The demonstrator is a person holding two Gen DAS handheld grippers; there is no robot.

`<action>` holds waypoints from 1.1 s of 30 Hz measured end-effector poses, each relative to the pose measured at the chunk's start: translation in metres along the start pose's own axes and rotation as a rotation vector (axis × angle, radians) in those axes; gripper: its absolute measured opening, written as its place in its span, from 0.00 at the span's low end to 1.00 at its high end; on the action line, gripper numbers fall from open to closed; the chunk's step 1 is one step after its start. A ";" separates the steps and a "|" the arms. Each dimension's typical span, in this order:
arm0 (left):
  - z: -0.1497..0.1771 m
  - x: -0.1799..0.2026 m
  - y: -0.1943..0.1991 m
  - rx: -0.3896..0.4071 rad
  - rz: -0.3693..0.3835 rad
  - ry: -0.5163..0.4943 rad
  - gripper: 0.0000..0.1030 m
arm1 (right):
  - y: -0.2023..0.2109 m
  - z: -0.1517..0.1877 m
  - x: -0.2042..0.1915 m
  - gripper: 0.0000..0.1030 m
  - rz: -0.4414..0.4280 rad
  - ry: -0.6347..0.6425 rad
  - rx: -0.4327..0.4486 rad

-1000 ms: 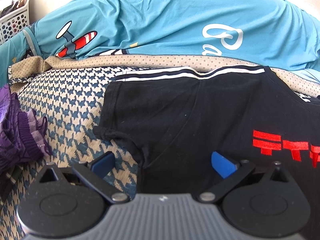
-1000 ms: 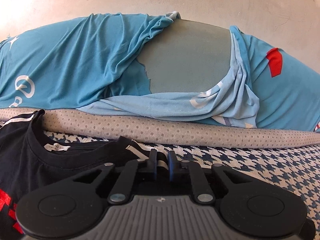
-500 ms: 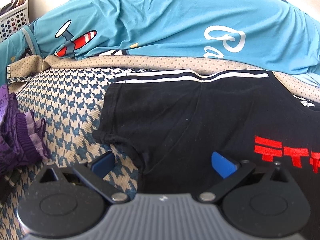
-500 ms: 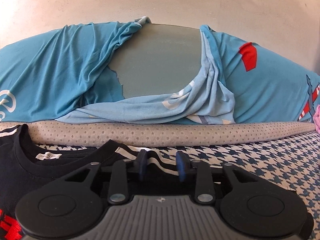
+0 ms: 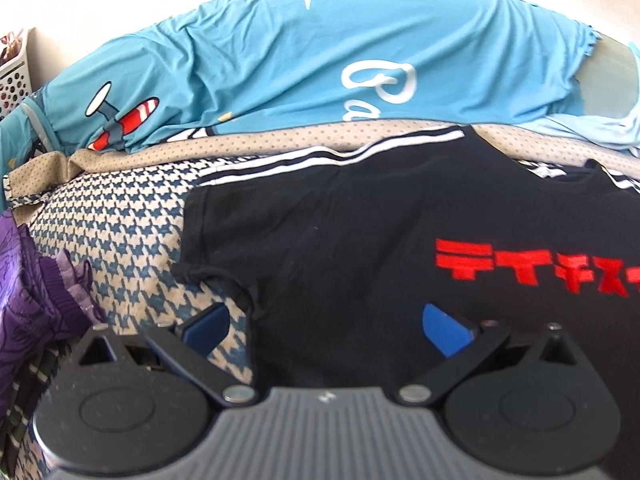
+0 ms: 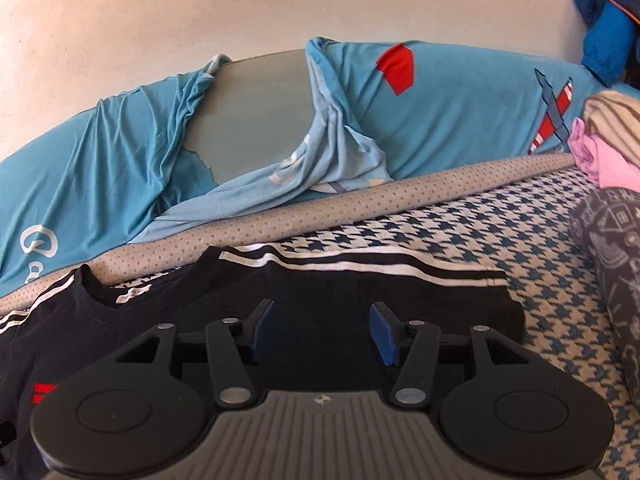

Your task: Fold clothes

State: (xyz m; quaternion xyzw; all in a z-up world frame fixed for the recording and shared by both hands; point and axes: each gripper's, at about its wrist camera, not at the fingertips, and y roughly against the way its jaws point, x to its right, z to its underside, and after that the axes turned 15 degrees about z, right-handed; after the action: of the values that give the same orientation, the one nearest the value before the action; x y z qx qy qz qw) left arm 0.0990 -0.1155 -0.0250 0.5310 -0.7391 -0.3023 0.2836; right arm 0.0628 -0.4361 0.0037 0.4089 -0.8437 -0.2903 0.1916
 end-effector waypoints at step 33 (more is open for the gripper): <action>0.038 0.060 0.012 -0.152 0.170 -0.102 1.00 | -0.011 0.018 0.118 0.57 0.019 -0.310 -0.268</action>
State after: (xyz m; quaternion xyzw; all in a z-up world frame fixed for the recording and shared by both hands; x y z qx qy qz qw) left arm 0.0467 -0.1641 -0.0353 0.4274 -0.7699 -0.3589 0.3096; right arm -0.0106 -0.5302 -0.0073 0.3222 -0.8206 -0.4578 0.1149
